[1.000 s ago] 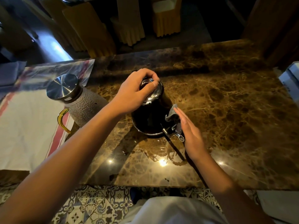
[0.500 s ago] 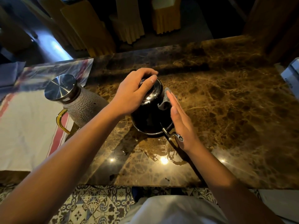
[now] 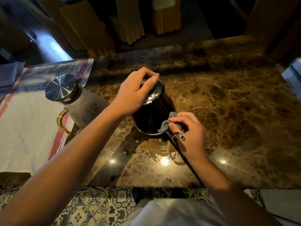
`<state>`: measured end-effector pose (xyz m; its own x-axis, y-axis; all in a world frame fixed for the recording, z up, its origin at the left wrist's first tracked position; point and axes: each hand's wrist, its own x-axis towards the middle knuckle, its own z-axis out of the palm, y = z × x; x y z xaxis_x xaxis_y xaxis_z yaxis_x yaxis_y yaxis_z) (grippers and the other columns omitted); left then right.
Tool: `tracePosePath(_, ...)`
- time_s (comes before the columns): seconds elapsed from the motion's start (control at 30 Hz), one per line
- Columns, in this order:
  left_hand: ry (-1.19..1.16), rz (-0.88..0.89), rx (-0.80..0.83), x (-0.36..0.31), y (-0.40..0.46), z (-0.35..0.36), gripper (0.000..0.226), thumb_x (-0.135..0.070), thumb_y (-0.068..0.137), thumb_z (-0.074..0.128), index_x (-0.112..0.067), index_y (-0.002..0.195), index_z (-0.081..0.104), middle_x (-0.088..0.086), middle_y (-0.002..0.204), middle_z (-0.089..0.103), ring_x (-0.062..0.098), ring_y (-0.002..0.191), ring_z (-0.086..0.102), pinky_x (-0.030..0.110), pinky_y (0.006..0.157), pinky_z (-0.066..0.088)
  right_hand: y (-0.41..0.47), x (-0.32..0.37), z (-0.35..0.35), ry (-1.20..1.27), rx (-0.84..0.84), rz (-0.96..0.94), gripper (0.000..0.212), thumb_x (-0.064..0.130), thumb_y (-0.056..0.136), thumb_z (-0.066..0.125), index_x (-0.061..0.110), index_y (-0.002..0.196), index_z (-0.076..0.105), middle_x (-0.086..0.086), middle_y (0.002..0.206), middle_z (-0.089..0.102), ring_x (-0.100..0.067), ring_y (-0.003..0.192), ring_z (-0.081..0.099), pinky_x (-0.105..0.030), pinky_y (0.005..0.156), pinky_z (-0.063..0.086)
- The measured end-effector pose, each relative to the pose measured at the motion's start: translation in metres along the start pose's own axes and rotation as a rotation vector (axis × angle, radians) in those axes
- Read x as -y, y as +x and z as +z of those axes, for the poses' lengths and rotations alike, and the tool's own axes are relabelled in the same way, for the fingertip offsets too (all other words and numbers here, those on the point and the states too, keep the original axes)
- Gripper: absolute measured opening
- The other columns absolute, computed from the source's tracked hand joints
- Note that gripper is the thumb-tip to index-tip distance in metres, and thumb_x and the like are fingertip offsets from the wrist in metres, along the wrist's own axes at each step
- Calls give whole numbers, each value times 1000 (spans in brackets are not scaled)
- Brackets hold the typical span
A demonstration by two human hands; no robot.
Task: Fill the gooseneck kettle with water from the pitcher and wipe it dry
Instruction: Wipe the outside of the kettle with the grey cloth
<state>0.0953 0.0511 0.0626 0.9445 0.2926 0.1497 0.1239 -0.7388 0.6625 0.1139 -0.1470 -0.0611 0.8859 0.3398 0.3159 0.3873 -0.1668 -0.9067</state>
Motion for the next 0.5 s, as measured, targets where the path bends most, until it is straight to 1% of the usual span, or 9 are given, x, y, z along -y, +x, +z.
tracePosePath(0.07, -6, -1, -4, 1, 0, 0, 34, -43, 103, 45, -22, 124, 61, -12, 126, 65, 13, 116, 60, 50, 100, 49, 14, 7, -3, 45, 8, -7, 17, 7, 85, 81, 13, 101, 77, 2, 104, 72, -9, 101, 69, -23, 89, 54)
tracePosePath(0.13, -13, -4, -5, 0, -1, 0, 34, -44, 103, 45, -21, 124, 61, -11, 127, 65, 13, 117, 60, 50, 100, 49, 28, 12, -3, 152, -10, 89, 21, 10, 87, 81, 20, 104, 73, 9, 105, 73, -7, 103, 70, -25, 89, 56)
tracePosePath(0.17, -14, -2, -4, 0, -1, 1, 35, -43, 103, 45, -21, 124, 61, -11, 127, 66, 14, 117, 60, 50, 100, 49, 32, 12, -1, 184, -32, 109, 20, 10, 88, 80, 22, 102, 73, 10, 103, 74, -7, 102, 70, -26, 89, 57)
tracePosePath(0.23, -13, -4, 5, 0, -1, 0, 35, -43, 103, 45, -20, 125, 60, -10, 128, 65, 14, 117, 59, 49, 101, 49, 28, 2, 0, 165, -53, 116, 20, 8, 90, 77, 27, 92, 73, 3, 98, 73, -6, 97, 69, -28, 89, 56)
tracePosePath(0.3, -12, -12, 8, -1, -1, -1, 34, -42, 103, 45, -21, 125, 60, -11, 127, 64, 13, 118, 59, 49, 101, 49, 14, -13, -4, 105, -1, 200, 26, 8, 92, 75, 34, 87, 70, -2, 98, 72, -7, 94, 68, -32, 84, 56)
tracePosePath(0.37, -15, -15, -1, -1, -1, 0, 32, -42, 103, 45, -22, 124, 59, -13, 126, 64, 13, 117, 59, 48, 101, 49, 4, -20, -7, 58, 65, 238, 20, 11, 91, 76, 30, 87, 72, -2, 99, 72, -14, 94, 70, -41, 82, 59)
tracePosePath(0.4, -22, -15, -3, 0, -1, 1, 31, -42, 103, 45, -23, 123, 59, -13, 126, 64, 12, 117, 59, 48, 101, 49, 4, -18, -8, 65, 69, 241, 17, 11, 91, 77, 27, 88, 72, -2, 99, 72, -15, 95, 70, -42, 82, 59)
tracePosePath(0.47, -31, -9, -5, -1, -2, 1, 29, -43, 103, 45, -25, 121, 59, -12, 127, 65, 13, 117, 60, 48, 100, 50, 13, -4, -7, 134, 29, 217, 15, 13, 90, 78, 26, 89, 73, -3, 99, 73, -15, 97, 70, -33, 82, 58)
tracePosePath(0.5, -28, -3, -9, -1, -2, 2, 29, -44, 103, 45, -25, 121, 59, -11, 127, 65, 13, 117, 60, 49, 100, 50, 20, 7, -5, 161, 10, 175, 12, 13, 90, 79, 24, 90, 74, -3, 99, 73, -14, 97, 70, -29, 83, 57)
